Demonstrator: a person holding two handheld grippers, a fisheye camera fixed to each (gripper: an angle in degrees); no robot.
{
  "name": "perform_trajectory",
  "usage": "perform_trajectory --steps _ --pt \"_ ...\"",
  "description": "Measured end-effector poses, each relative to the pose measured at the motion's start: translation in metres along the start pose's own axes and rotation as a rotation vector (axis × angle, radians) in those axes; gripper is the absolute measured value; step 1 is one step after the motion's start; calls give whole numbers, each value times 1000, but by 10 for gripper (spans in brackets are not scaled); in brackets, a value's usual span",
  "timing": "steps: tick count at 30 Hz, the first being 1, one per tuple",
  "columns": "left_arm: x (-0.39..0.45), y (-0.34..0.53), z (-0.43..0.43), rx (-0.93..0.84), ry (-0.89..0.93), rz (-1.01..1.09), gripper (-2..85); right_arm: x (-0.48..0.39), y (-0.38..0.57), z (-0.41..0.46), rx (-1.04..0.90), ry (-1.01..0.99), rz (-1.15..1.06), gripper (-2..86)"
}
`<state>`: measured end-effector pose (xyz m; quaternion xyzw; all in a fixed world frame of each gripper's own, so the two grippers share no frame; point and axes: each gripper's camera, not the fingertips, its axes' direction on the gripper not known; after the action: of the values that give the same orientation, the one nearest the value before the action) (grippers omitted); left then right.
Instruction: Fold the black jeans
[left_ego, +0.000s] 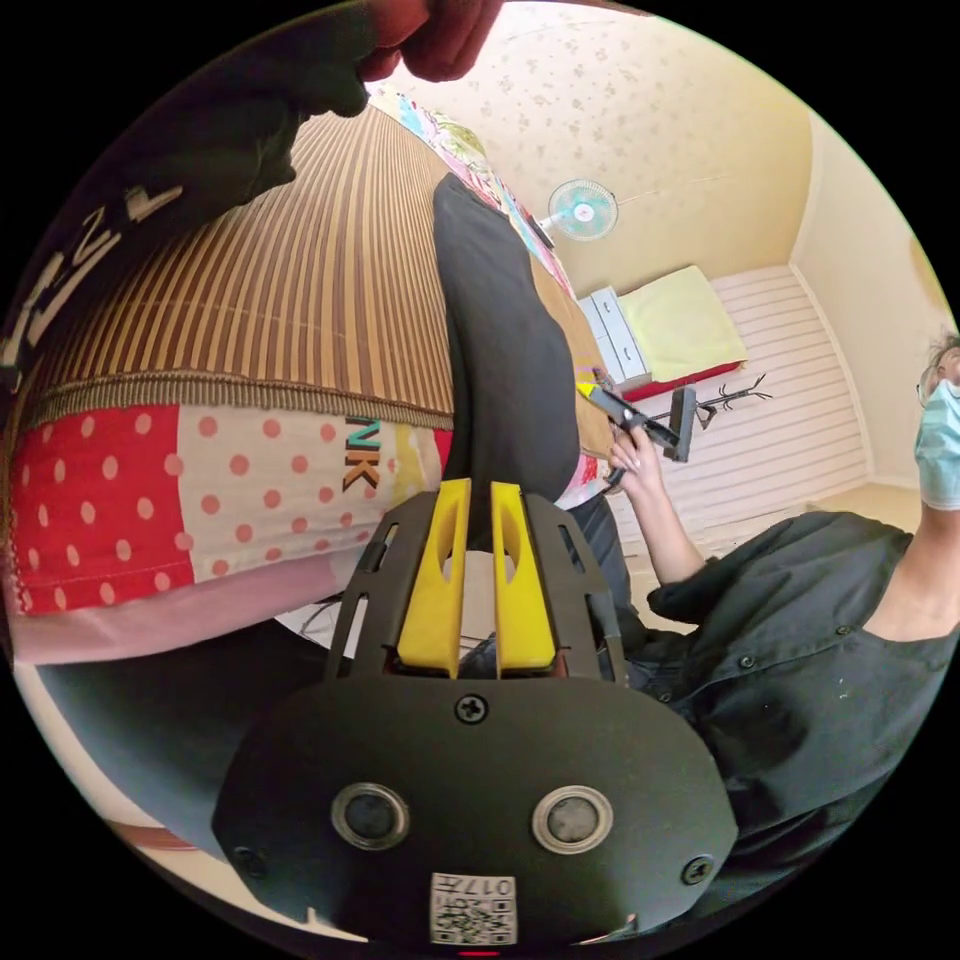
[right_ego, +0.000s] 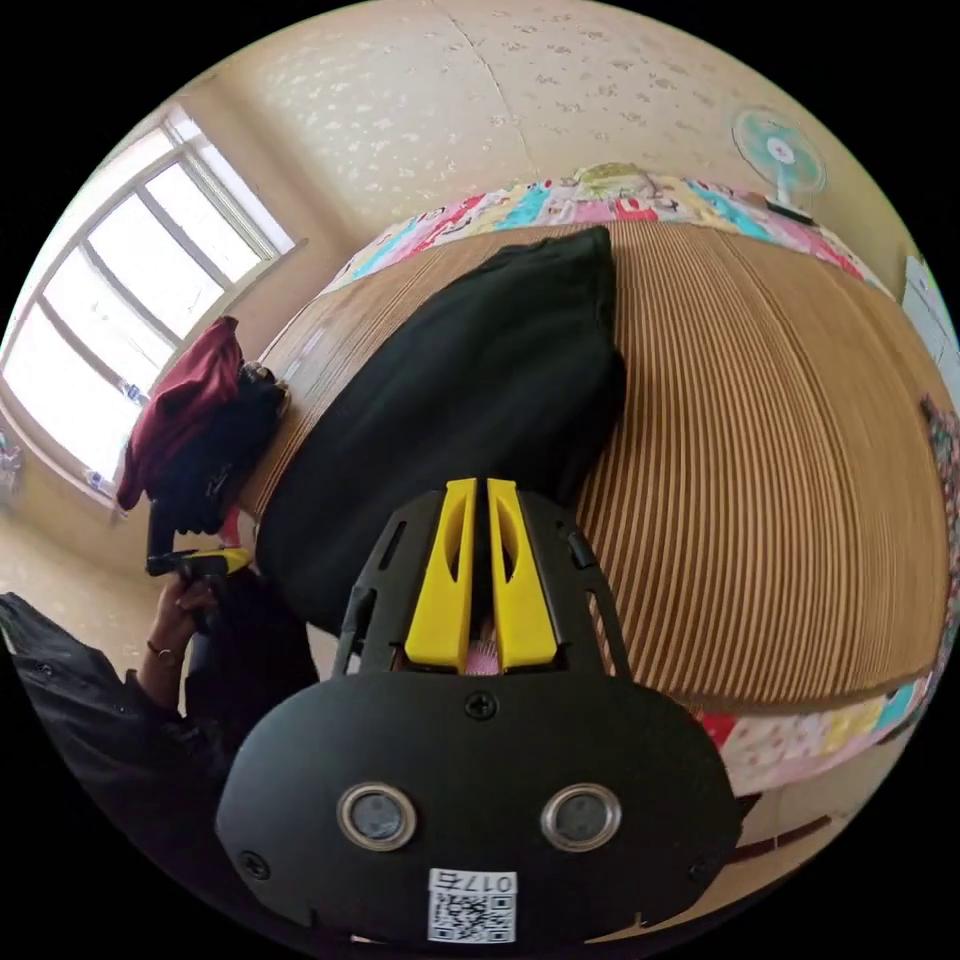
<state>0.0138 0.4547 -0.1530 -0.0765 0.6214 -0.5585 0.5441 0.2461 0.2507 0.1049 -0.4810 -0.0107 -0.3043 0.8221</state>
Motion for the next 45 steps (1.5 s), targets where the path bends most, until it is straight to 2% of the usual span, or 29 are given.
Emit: perform_trajectory --steps 4,6,11,14,17,20,21,23,25,27,31,37,42,45 --pt "5 2 10 -8 -28 17 48 24 59 -8 54 -152 124 54" --pt "7 0 19 -29 -58 23 48 29 65 -3 17 -192 147 63" --pt "13 -1 36 -37 -101 0 51 17 77 10 -45 -166 141 68" --pt "17 0 42 -38 -136 -13 35 18 85 10 -67 -124 197 43" --pt "21 -3 50 -92 -160 -46 3 18 90 -2 -62 -138 158 22" --pt "45 -7 49 -107 -193 62 -6 29 92 -26 -8 -246 174 14" --pt "55 -7 47 -95 -215 119 -7 35 93 -37 45 -322 161 12" --pt "54 -8 52 -129 -323 60 -8 53 96 -42 85 -451 165 10" --pt "48 -12 72 -246 -495 26 -9 76 99 -25 -18 -414 193 9" --pt "50 -11 77 -246 -442 58 -9 72 98 -19 -65 -331 148 10" --pt "53 -6 70 -99 -133 120 -4 49 91 -18 -89 -216 51 12" --pt "42 -11 102 -150 -254 75 65 66 92 -14 -84 -303 136 13" --pt "44 -10 135 -190 -273 106 77 79 97 -10 -61 -396 203 13" --pt "35 -12 141 -168 -290 80 51 81 95 -7 -64 -407 213 12"
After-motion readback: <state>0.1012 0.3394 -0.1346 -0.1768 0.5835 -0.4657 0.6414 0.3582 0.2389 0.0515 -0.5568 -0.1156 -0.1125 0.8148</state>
